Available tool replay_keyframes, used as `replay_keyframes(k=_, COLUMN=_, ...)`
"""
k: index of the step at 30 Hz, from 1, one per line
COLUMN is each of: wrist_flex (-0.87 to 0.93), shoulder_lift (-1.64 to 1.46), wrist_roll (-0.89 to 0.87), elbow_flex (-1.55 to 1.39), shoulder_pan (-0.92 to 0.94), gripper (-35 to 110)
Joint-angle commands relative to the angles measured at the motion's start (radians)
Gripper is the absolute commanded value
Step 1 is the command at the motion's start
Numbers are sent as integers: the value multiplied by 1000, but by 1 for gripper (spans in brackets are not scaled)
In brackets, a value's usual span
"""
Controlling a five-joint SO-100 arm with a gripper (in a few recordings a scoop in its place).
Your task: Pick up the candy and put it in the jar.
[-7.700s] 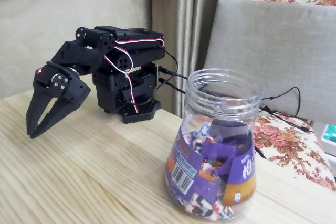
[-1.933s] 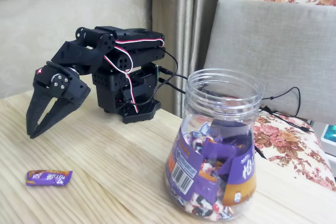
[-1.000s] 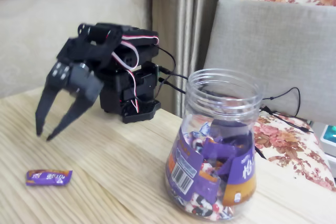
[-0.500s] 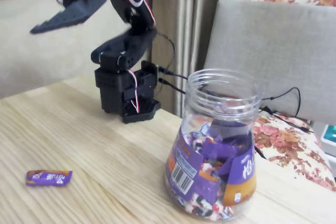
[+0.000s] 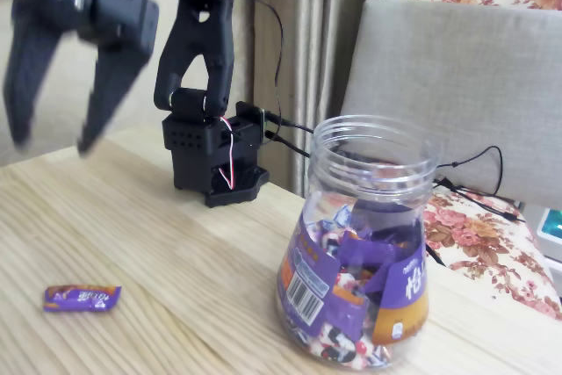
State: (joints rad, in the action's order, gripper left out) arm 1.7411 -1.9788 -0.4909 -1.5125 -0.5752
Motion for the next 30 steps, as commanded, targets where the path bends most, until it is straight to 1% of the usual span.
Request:
replay_keyframes(k=1, wrist_flex=41, shoulder_lift=107, wrist_roll=12, elbow_flex=69, shoulder_pan=-40, gripper=33)
replay_keyframes(k=4, wrist_flex=37, shoulder_lift=132, wrist_roll=-3, elbow_flex=-18, shoulder_pan=2, gripper=38)
replay_keyframes(k=9, wrist_flex=26, shoulder_lift=167, wrist_roll=-44, elbow_flex=-91, shoulder_pan=8, gripper=39)
replay_keyframes(k=14, wrist_flex=-114, shoulder_lift=118, wrist_roll=-84, elbow_flex=-308, shoulder_pan=6, gripper=39)
replay_keyframes(k=17, wrist_flex=-158, shoulder_lift=104, wrist_roll=-87, elbow_flex=-350, shoulder_pan=-5, gripper=39)
replay_keyframes(k=20, wrist_flex=-272, shoulder_lift=25, wrist_roll=-51, elbow_flex=-422, shoulder_pan=-26, gripper=42)
replay_keyframes(k=22, wrist_flex=-351, shoulder_lift=-28, wrist_roll=5, elbow_flex=-463, shoulder_pan=-52, gripper=43)
replay_keyframes(k=26, wrist_flex=-382, shoulder_lift=-84, wrist_roll=40, elbow_flex=-456, shoulder_pan=-46, gripper=43)
replay_keyframes(k=30, wrist_flex=-388, shoulder_lift=-89, wrist_roll=15, elbow_flex=-479, shoulder_pan=48, gripper=41)
